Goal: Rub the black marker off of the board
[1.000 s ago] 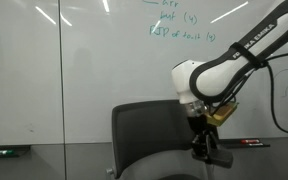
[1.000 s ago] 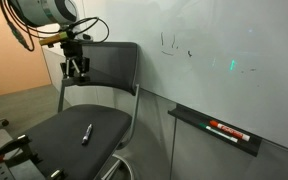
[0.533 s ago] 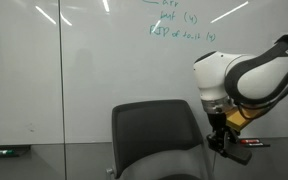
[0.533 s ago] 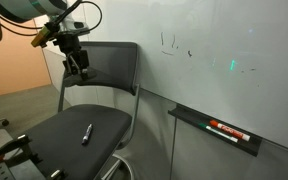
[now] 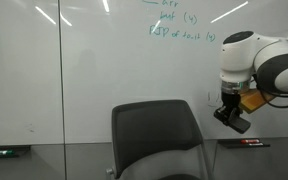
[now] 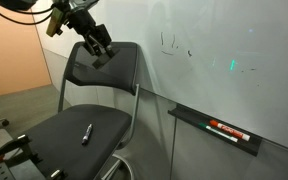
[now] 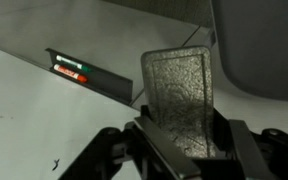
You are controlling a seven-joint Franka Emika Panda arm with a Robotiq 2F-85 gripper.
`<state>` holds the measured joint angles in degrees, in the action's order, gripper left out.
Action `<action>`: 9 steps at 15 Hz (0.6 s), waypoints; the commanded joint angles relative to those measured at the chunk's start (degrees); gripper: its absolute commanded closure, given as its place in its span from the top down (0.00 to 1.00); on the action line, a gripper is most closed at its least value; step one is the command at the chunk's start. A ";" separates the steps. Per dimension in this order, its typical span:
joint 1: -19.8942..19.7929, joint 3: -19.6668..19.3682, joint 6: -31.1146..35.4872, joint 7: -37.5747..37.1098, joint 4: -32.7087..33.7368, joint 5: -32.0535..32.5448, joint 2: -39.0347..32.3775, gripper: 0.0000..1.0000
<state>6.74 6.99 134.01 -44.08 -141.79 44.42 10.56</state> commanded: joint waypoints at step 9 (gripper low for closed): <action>-12.14 -0.33 22.05 -40.37 7.00 48.67 -4.04 0.33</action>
<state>-3.66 5.98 153.52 -73.36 -139.39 81.82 8.67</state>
